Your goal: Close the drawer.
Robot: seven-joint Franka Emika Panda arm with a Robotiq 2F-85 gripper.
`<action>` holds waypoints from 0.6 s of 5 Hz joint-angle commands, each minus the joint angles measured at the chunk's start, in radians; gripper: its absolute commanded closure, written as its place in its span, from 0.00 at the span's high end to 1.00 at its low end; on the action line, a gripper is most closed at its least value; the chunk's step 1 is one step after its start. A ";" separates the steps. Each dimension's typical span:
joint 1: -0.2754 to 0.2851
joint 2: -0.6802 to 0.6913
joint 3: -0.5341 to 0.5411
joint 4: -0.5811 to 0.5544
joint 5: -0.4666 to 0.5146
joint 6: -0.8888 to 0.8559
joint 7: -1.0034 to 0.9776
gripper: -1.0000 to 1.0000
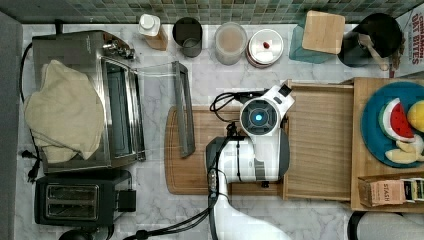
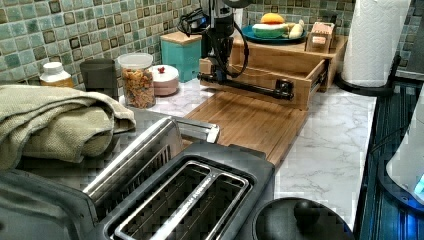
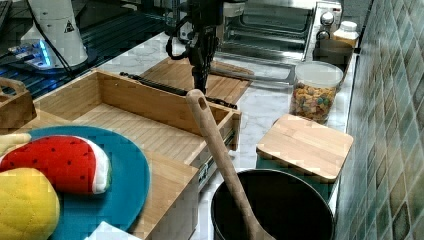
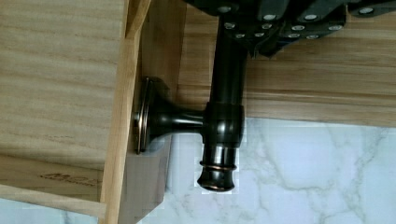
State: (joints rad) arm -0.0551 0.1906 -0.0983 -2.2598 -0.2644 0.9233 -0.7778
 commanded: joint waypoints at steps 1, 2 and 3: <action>-0.281 0.114 -0.094 0.255 0.013 -0.273 -0.126 0.00; -0.290 0.160 -0.176 0.295 0.032 -0.216 -0.217 0.00; -0.448 0.216 -0.077 0.385 -0.039 -0.232 -0.240 0.00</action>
State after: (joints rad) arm -0.2859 0.3540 -0.0787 -1.9824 -0.2671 0.6797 -0.9800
